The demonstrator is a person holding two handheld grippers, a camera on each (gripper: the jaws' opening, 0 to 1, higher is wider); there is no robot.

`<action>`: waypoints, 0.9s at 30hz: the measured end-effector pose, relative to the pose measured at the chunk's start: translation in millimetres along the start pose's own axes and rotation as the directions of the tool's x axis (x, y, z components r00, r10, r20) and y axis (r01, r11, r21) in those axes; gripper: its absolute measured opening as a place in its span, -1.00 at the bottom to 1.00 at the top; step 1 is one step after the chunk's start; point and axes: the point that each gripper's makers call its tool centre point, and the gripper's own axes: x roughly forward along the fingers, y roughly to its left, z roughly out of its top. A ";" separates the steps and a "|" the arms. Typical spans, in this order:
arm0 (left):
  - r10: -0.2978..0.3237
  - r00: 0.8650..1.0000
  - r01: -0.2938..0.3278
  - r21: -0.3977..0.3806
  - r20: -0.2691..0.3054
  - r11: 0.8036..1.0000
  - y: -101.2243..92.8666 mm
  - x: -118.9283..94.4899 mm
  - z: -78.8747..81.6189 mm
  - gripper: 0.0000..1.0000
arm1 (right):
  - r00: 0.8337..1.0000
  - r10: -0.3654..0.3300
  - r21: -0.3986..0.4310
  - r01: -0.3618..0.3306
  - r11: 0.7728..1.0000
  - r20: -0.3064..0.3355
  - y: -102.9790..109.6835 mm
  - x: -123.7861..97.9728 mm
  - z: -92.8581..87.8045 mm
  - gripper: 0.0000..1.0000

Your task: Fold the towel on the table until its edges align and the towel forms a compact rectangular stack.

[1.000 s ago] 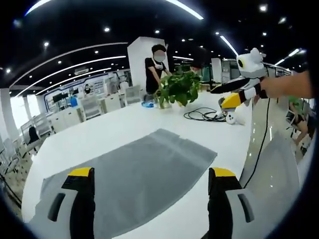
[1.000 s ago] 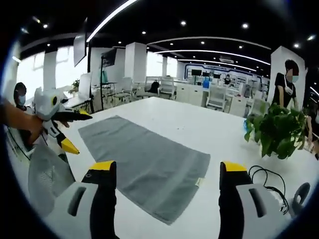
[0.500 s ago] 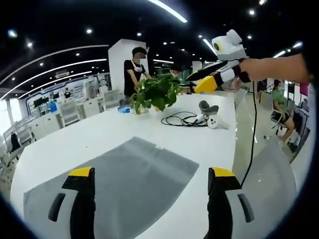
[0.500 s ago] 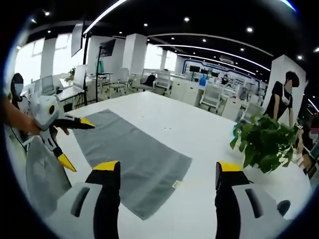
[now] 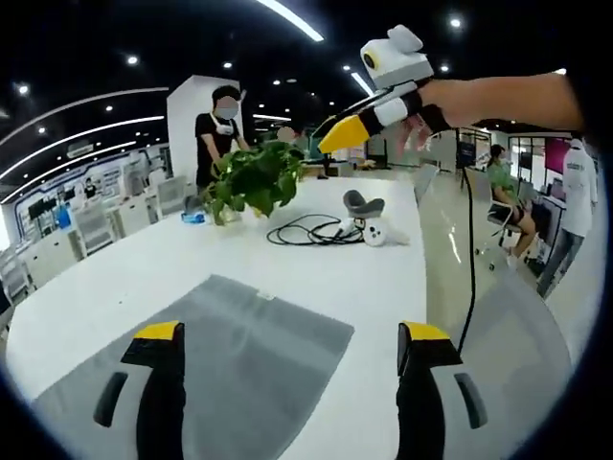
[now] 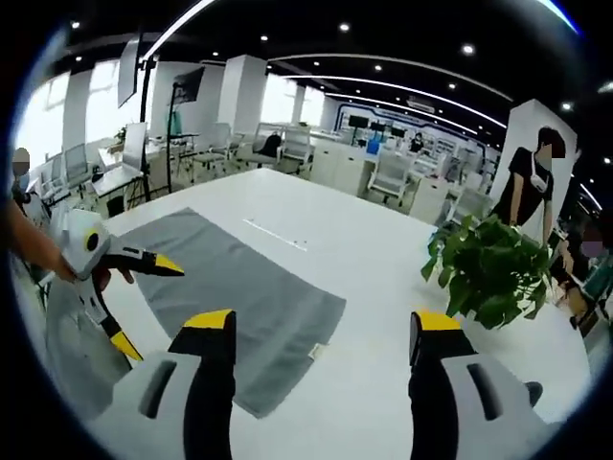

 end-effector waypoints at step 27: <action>-0.154 0.986 0.157 0.039 -0.062 0.987 -41.4 42.9 -16.5 0.58 | 0.989 0.022 -0.065 -0.032 0.997 -0.147 -18.0 44.2 -39.9 0.35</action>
